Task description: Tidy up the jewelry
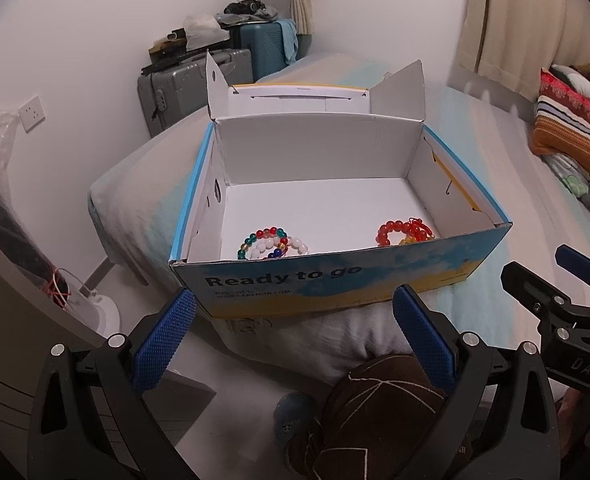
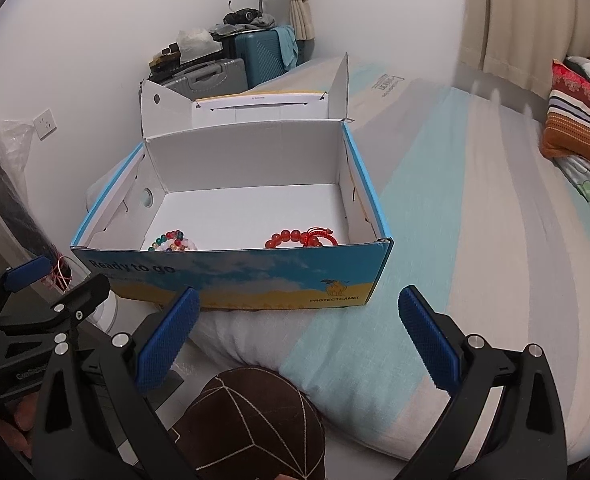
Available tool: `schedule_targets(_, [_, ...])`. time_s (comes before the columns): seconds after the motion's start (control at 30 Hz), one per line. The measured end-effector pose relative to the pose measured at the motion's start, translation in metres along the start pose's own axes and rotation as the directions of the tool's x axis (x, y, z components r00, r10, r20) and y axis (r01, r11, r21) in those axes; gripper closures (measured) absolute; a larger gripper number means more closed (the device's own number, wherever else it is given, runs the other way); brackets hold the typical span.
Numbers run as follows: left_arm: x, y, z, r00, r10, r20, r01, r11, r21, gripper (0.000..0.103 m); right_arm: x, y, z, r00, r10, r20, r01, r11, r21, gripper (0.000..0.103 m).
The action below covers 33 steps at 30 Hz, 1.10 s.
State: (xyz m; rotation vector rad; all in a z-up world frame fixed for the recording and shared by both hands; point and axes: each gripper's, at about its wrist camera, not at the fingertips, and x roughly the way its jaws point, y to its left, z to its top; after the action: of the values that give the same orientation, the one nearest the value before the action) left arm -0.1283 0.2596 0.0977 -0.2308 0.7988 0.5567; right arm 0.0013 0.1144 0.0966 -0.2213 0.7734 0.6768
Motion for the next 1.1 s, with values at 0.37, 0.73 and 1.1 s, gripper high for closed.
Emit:
schedule_targets(0.37, [-0.0021, -0.0021, 0.0009, 1.0, -0.008, -0.002, 0.008, 1.0, 0.002, 0.006, 0.0016, -0.0015, -0.0006, 1.0, -0.003, -0.006, 0.003, 1.0, 0.005, 0.007])
schedule_targets(0.73, [-0.0029, -0.0027, 0.0005, 1.0, -0.009, -0.003, 0.009, 1.0, 0.003, 0.006, 0.0022, -0.0027, -0.0012, 1.0, -0.002, -0.006, 0.002, 1.0, 0.007, 0.007])
schedule_targets(1.1, [-0.0017, -0.0033, -0.0013, 1.0, -0.004, -0.008, 0.004, 1.0, 0.018, 0.006, 0.003, -0.0033, -0.0017, 1.0, -0.004, -0.008, 0.004, 1.0, 0.007, 0.007])
